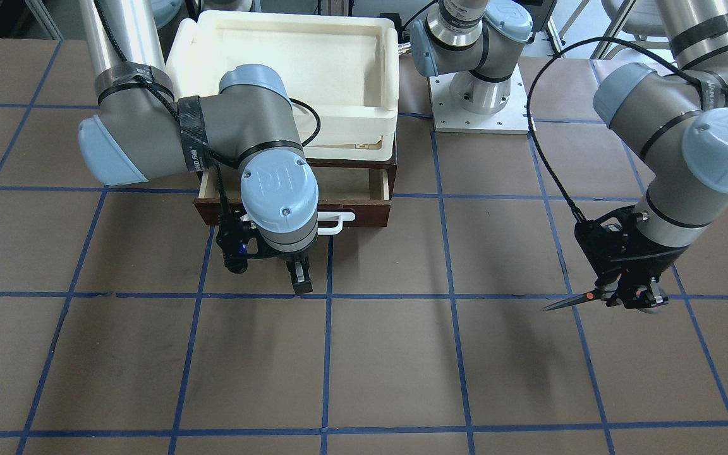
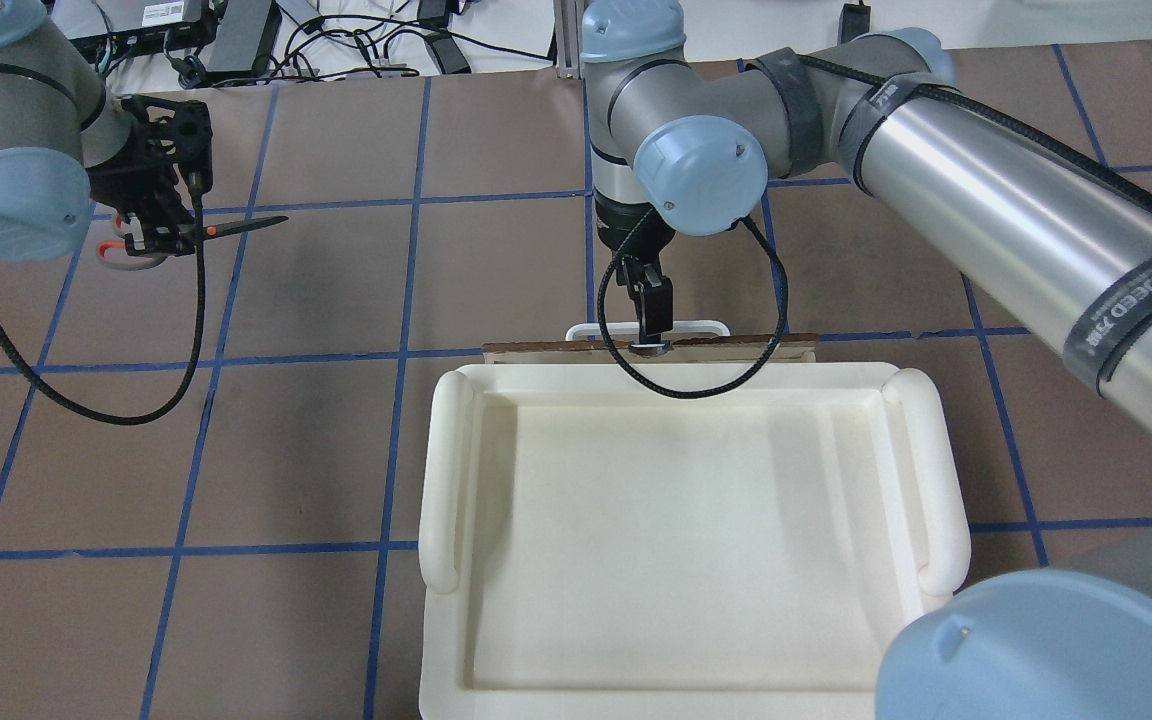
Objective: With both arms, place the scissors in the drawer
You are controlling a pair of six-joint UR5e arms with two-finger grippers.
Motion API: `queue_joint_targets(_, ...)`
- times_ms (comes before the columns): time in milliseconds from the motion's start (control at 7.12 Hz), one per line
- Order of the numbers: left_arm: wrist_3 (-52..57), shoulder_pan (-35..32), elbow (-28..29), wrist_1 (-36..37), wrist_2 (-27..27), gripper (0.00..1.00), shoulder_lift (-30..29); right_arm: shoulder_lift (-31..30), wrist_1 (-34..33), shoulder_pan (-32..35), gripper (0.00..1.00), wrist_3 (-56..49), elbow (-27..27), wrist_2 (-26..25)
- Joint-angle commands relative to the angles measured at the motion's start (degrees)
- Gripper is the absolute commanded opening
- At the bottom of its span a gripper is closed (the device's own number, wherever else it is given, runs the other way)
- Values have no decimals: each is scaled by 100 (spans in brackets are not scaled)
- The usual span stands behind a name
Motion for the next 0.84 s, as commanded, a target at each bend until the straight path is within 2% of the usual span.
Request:
queue_joint_targets(0,-1152,-238,172,-575,-17,0,192,29,-39,-35,100,-211,-95,6)
queue_joint_targets(702,-505,-800,200,-980,-158,0,456,213,-205,-184,100,-449,-332,24)
